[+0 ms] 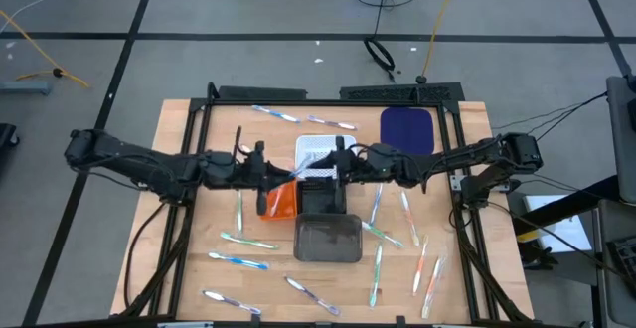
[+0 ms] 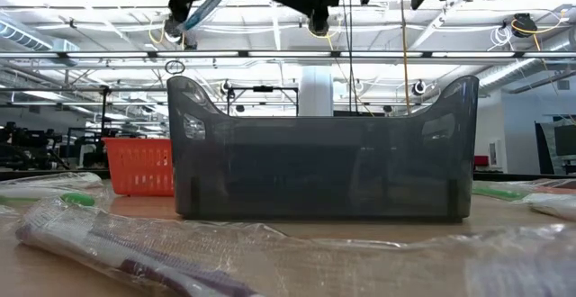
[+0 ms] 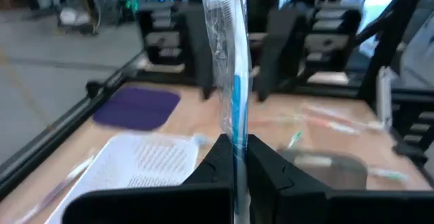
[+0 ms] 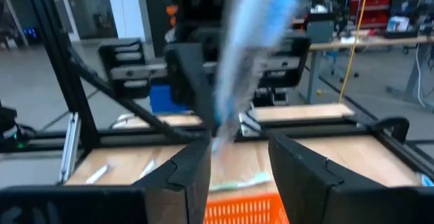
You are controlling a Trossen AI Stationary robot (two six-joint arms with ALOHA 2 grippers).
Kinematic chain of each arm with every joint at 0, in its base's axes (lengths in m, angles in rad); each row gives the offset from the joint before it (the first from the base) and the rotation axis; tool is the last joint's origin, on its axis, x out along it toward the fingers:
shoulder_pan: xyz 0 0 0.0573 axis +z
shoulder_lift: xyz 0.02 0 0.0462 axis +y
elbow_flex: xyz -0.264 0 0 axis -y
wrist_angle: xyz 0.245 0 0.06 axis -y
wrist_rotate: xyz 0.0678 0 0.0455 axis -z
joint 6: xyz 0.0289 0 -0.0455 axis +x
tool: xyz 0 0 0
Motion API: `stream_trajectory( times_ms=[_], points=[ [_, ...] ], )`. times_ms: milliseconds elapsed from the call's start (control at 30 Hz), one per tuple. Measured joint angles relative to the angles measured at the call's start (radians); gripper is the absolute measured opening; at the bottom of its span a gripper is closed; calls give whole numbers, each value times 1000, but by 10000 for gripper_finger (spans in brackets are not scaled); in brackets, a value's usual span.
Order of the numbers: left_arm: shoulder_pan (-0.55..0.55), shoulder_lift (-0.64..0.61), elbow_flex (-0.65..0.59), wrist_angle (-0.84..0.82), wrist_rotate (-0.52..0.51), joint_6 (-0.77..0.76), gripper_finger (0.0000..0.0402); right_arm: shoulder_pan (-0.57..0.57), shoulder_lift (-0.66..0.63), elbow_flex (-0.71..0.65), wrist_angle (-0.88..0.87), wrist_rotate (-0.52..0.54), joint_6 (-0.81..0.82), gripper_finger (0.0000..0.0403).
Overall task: Pick & Place Toothbrushes
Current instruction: Put the blue toothbrush into the top black bin
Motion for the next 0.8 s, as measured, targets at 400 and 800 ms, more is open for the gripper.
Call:
stream_trajectory(
  times_ms=[400,800],
  points=[
    [-22,150,0,162,-43,16,11,2,0,0,18,-16,0,133],
    [-24,159,0,157,-101,5,40,2,0,0,-2,-53,-11,11]
  ],
)
